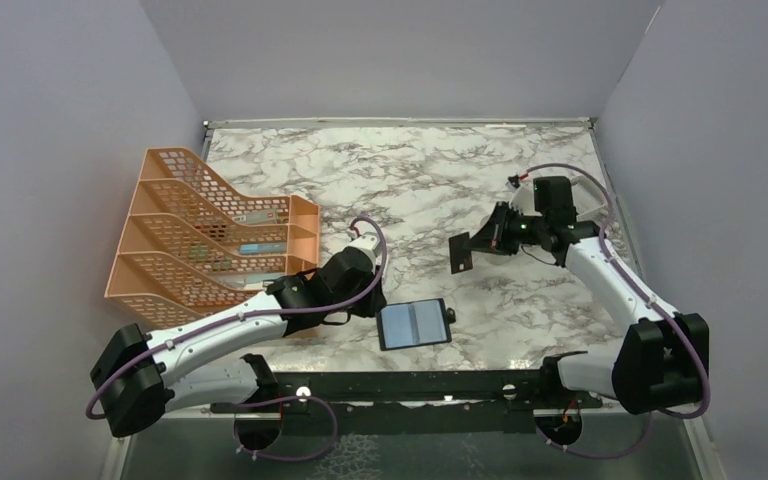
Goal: Put the credit cards into the card holder
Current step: Insert the credit card into the card holder.
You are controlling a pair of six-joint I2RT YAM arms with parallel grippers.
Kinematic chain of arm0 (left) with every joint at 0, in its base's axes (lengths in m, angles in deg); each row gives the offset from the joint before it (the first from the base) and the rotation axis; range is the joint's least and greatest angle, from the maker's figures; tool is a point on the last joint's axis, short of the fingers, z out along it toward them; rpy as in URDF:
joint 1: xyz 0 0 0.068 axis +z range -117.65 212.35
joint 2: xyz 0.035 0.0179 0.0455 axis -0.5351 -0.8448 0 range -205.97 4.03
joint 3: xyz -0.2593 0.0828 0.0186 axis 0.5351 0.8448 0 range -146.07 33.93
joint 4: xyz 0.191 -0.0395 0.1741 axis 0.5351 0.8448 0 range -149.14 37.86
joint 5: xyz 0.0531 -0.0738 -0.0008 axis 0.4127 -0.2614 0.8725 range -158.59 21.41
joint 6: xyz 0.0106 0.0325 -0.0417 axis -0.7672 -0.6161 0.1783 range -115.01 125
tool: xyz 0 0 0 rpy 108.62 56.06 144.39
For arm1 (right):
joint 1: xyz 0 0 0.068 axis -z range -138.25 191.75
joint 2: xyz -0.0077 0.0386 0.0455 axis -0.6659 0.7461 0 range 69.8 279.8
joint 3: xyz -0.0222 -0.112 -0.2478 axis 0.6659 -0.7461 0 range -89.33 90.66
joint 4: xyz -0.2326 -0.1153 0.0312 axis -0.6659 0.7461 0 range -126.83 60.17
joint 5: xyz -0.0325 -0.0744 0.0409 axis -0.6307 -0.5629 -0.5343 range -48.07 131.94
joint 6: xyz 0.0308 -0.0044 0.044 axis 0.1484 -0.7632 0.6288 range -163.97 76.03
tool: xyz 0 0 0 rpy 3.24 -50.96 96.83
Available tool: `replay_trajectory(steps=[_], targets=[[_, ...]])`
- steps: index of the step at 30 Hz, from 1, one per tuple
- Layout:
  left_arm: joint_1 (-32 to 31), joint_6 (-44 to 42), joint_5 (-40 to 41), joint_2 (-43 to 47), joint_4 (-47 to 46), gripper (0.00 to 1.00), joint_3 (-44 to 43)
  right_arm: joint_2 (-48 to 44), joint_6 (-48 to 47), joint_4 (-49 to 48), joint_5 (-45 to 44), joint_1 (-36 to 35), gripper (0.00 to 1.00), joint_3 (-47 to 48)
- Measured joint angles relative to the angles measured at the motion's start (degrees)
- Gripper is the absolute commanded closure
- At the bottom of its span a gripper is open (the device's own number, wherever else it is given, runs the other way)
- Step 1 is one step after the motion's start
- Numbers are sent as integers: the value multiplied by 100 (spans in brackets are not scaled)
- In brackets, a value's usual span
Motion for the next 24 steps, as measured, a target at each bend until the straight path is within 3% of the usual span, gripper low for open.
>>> replay_trajectory(steps=[4, 15, 24], targets=[[0, 166, -229, -79, -404, 100, 323, -186, 542, -573, 455, -264, 99, -717], [0, 553, -706, -334, -1355, 100, 1062, -337, 1537, -1768, 651, -1320, 99, -2166], [0, 678, -785, -562, -1827, 100, 1290, -127, 1808, -2634, 437, -2004, 99, -2406]])
